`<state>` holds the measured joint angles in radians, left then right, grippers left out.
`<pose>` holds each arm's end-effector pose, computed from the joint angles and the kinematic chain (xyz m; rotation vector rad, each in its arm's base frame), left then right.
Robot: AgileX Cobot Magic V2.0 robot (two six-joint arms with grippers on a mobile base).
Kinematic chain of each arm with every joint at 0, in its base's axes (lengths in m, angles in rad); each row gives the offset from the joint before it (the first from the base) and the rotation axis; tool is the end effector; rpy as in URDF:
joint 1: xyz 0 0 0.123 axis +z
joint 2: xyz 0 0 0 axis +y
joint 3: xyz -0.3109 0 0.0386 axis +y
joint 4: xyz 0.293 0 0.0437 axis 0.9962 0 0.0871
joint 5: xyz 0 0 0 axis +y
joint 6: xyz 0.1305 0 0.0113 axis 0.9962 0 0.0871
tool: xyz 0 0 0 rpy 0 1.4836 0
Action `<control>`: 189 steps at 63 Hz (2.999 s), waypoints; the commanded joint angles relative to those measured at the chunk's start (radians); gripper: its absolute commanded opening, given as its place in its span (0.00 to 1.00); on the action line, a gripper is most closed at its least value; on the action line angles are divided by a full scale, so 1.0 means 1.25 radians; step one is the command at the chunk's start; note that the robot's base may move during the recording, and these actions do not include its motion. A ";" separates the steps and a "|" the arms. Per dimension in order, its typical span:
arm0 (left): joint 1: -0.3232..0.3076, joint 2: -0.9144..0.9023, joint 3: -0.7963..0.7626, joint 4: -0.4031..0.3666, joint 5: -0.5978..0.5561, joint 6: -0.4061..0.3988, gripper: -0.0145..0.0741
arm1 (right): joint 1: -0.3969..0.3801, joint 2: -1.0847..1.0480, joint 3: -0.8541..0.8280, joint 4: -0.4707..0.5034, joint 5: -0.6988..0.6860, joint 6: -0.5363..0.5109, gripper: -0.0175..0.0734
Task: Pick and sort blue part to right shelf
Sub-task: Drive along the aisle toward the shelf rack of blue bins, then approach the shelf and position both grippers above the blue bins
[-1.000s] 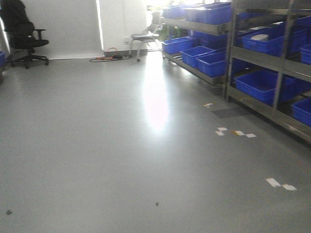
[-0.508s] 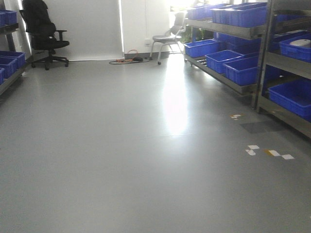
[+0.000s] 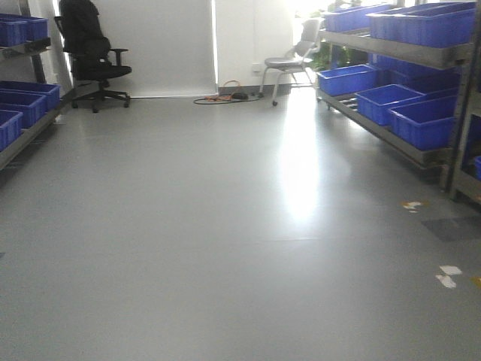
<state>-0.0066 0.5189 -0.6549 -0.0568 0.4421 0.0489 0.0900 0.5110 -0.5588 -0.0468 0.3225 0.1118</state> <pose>0.1613 -0.0043 0.3653 0.0212 1.7890 -0.0282 0.1664 0.0131 0.3419 -0.0091 1.7590 0.1016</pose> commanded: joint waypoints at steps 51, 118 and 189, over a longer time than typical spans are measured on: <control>0.001 0.004 -0.024 -0.005 -0.073 0.000 0.49 | -0.003 0.000 -0.025 -0.009 -0.071 -0.003 0.63; 0.001 0.004 -0.024 -0.005 -0.073 0.000 0.49 | -0.003 0.000 -0.025 -0.009 -0.071 -0.003 0.63; 0.001 0.004 -0.024 -0.005 -0.073 0.000 0.49 | -0.003 0.000 -0.025 -0.009 -0.071 -0.003 0.63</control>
<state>-0.0066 0.5189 -0.6549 -0.0568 0.4421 0.0489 0.0900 0.5110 -0.5588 -0.0485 0.3225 0.1118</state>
